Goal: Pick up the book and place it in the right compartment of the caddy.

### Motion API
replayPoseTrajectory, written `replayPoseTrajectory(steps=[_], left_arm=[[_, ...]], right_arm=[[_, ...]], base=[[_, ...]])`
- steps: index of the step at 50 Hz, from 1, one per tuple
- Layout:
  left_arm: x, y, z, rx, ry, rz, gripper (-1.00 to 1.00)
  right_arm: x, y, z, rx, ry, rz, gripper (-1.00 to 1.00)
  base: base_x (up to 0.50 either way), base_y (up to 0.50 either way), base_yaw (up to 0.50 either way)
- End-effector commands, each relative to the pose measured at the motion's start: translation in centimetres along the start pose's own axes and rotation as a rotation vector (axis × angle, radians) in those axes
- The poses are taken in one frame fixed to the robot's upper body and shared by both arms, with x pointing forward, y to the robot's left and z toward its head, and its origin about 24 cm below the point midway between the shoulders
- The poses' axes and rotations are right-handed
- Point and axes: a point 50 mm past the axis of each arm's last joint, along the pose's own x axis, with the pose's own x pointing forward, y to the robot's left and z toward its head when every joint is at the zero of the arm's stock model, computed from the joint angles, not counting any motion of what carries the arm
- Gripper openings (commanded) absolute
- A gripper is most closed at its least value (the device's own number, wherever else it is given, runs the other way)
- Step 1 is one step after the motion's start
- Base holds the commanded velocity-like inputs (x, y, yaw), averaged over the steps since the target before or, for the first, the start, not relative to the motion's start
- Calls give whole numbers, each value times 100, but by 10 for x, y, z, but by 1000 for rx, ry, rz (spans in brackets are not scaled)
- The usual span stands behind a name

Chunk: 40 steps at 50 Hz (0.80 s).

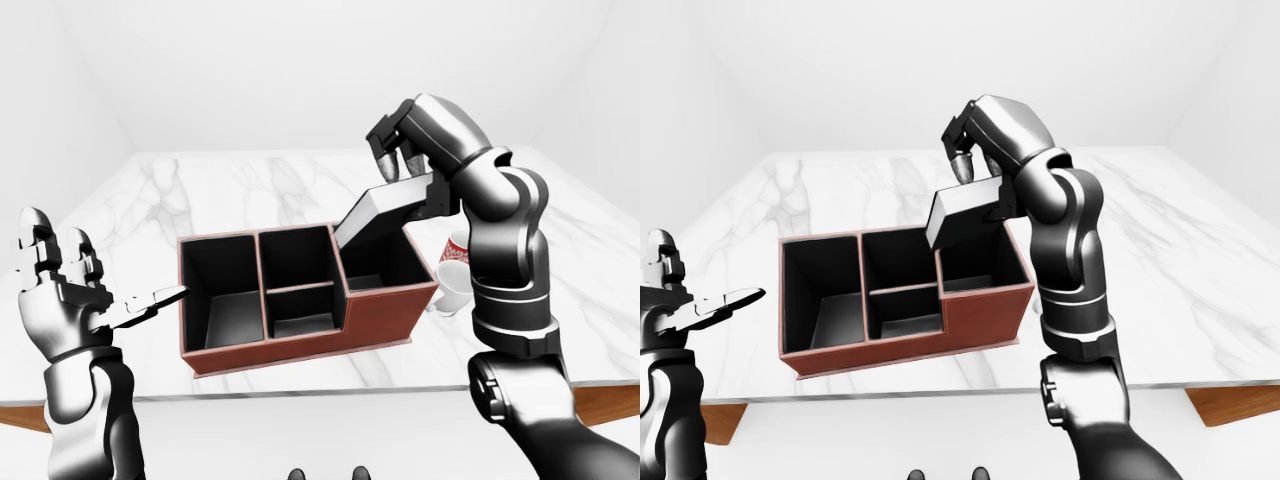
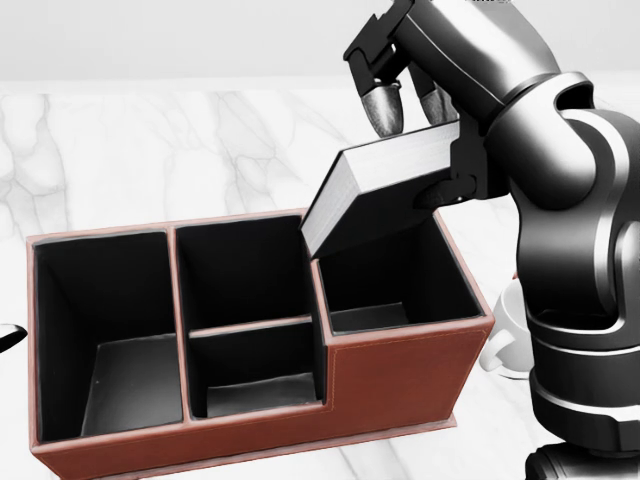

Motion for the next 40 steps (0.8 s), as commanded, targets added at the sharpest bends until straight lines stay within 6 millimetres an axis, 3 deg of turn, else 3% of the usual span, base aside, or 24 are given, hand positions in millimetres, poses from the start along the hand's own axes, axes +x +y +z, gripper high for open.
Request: replayPoseTrajectory(steps=[1,13,33,40], left_arm=[[0,1,-1,0,6,1,100],[0,0,-2,2,6,0,100],[0,0,-2,3,9,0,100],[0,0,-2,3,7,-1,100]], right_arm=[[-3,-2,-14,9,47,-31,-100],[-7,-4,-24,0,82,-32,-100],[-9,22,-48,46,170,15,-100],[-9,22,-50,43,180,20,-100]], base=[[0,0,0],[0,0,0],[0,0,0],[0,0,0]])
